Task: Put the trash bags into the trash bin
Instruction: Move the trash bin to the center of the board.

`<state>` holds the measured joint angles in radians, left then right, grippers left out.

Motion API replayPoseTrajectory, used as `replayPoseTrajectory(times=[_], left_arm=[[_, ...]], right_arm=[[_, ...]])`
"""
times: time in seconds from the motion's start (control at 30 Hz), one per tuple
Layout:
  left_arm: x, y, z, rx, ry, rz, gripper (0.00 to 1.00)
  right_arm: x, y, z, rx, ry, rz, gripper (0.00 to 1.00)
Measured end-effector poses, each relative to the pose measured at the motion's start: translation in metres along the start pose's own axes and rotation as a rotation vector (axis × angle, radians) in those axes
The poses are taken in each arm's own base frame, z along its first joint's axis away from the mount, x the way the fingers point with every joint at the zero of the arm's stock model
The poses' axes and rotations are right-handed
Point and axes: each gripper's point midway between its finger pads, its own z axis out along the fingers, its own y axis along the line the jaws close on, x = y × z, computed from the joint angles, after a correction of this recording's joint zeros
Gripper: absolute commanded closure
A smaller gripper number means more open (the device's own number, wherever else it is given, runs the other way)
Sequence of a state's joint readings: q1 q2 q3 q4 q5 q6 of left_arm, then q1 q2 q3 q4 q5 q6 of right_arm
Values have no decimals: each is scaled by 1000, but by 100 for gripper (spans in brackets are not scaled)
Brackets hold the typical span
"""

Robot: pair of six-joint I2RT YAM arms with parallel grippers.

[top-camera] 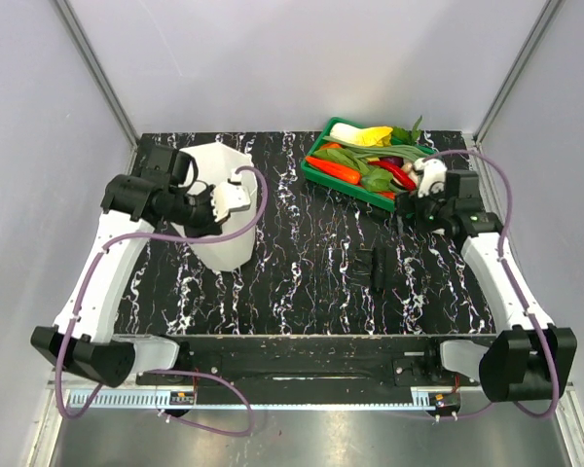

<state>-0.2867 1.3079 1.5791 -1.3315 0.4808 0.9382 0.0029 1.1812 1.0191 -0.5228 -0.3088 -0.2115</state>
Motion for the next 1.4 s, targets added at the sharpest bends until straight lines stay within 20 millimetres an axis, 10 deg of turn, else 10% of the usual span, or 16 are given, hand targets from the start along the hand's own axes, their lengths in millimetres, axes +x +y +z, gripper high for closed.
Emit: replayPoseTrajectory(times=[0.3, 0.83, 1.4], left_arm=[[4, -15, -12, -58, -34, 27, 100], [9, 3, 5, -81, -18, 30, 98], [6, 17, 14, -99, -29, 23, 60]], right_arm=[[59, 56, 28, -124, 204, -83, 6], [122, 49, 57, -115, 456, -60, 10], [150, 47, 71, -116, 561, -59, 20]])
